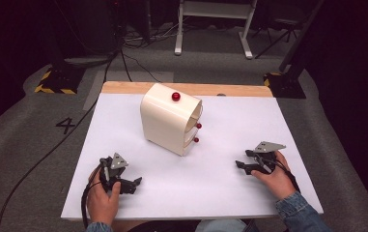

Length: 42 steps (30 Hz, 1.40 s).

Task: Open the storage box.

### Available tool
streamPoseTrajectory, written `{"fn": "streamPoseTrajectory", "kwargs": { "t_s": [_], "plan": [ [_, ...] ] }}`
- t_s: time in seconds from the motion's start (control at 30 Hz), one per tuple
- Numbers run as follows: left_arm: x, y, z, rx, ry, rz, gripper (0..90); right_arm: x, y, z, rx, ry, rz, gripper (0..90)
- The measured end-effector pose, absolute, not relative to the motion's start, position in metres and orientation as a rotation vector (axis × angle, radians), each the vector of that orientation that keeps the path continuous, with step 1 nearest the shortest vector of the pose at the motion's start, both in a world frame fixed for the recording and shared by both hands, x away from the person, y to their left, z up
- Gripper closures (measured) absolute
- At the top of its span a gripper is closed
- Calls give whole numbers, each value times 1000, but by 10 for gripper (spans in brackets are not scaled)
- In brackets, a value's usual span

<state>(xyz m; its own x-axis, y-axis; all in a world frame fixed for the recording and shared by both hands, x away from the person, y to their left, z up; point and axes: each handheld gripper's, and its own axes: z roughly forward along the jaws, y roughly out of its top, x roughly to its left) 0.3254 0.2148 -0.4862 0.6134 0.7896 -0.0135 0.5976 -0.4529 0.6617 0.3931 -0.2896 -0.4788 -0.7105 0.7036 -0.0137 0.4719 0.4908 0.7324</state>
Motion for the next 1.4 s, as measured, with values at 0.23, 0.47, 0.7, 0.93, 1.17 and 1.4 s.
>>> {"fn": "streamPoseTrajectory", "kwargs": {
  "t_s": [0.23, 0.47, 0.7, 0.93, 1.17, 1.4],
  "plan": [
    [325, 215, -486, 2204, 1086, 394, 0, 392, -283, -458, 942, 2419, 1154, 422],
    [326, 215, -486, 2205, 1084, 394, 0, 395, -268, -437, 863, 2425, 1230, 460],
    [326, 215, -486, 2204, 1084, 394, 0, 405, -239, -416, 775, 2424, 1314, 478],
    [325, 215, -486, 2204, 1087, 393, 0, 422, -214, -413, 706, 2450, 1359, 500],
    [325, 215, -486, 2203, 1086, 394, 0, 440, -195, -424, 679, 2449, 1416, 546],
    [326, 215, -486, 2205, 1085, 390, 0, 446, -179, -439, 638, 2470, 1452, 587]
  ]
}}
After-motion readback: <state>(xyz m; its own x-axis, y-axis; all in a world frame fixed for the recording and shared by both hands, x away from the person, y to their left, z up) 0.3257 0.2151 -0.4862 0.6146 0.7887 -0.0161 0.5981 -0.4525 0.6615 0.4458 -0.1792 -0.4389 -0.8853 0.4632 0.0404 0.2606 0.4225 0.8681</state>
